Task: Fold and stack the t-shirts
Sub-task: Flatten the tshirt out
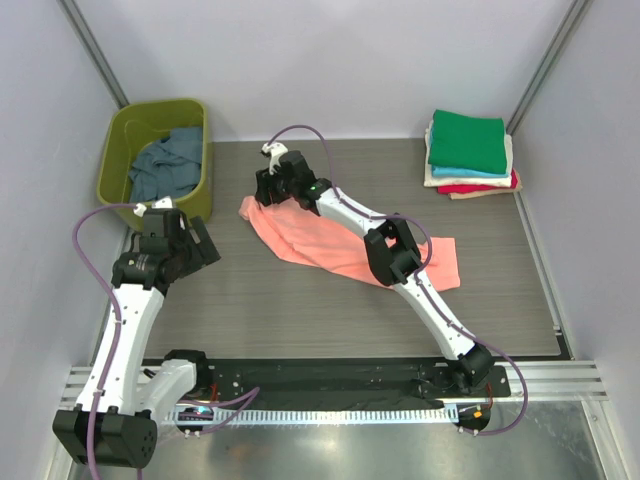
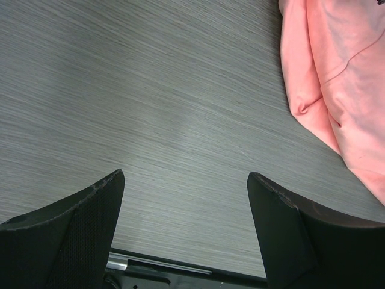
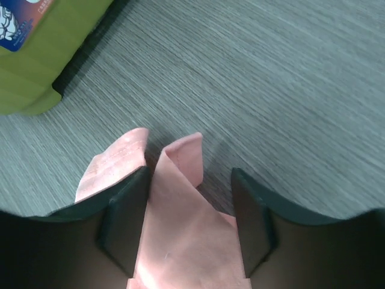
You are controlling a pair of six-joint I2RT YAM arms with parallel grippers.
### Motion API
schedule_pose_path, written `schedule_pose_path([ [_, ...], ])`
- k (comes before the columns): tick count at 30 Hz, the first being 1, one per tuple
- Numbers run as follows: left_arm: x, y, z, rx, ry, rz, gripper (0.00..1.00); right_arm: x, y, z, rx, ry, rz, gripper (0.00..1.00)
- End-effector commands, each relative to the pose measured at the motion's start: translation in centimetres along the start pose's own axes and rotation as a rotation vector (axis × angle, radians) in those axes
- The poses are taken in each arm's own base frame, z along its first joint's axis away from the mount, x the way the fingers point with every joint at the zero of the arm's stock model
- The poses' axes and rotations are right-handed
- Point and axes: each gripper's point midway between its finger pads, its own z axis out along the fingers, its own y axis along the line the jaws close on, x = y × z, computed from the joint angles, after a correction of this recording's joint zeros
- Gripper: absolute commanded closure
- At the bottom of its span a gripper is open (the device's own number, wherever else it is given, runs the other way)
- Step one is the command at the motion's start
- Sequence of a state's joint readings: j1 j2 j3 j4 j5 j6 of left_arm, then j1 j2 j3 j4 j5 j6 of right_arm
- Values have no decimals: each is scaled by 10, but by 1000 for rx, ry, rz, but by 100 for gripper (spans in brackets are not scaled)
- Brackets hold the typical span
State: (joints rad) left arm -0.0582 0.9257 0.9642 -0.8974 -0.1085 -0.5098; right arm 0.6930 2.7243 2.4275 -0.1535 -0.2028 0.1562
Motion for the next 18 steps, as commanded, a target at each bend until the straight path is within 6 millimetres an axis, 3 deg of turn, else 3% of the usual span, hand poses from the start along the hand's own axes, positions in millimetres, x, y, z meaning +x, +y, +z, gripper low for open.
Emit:
schedule_pose_path([
  [1, -8, -4, -2, 30, -39, 16, 17, -45, 9, -4, 6, -125, -30, 43],
  [5, -8, -3, -4, 28, -45, 12, 16, -49, 10, -8, 10, -132, -33, 62],
  [6, -9, -2, -4, 27, -47, 11, 17, -46, 8, -9, 15, -124, -31, 76],
  [9, -9, -2, -4, 25, -50, 9, 17, -51, 9, -16, 21, -128, -36, 96],
  [13, -10, 0, -4, 23, -53, 3, 17, -67, 15, -32, 17, -140, -50, 99],
  [16, -11, 0, -4, 21, -54, 2, 17, -105, 28, -64, 13, -180, -86, 99],
  [17, -11, 1, -4, 20, -56, 2, 17, -139, 40, -90, 4, -235, -113, 99],
  [18, -11, 1, -5, 20, -58, 1, 17, -148, 42, -102, 11, -244, -126, 99],
])
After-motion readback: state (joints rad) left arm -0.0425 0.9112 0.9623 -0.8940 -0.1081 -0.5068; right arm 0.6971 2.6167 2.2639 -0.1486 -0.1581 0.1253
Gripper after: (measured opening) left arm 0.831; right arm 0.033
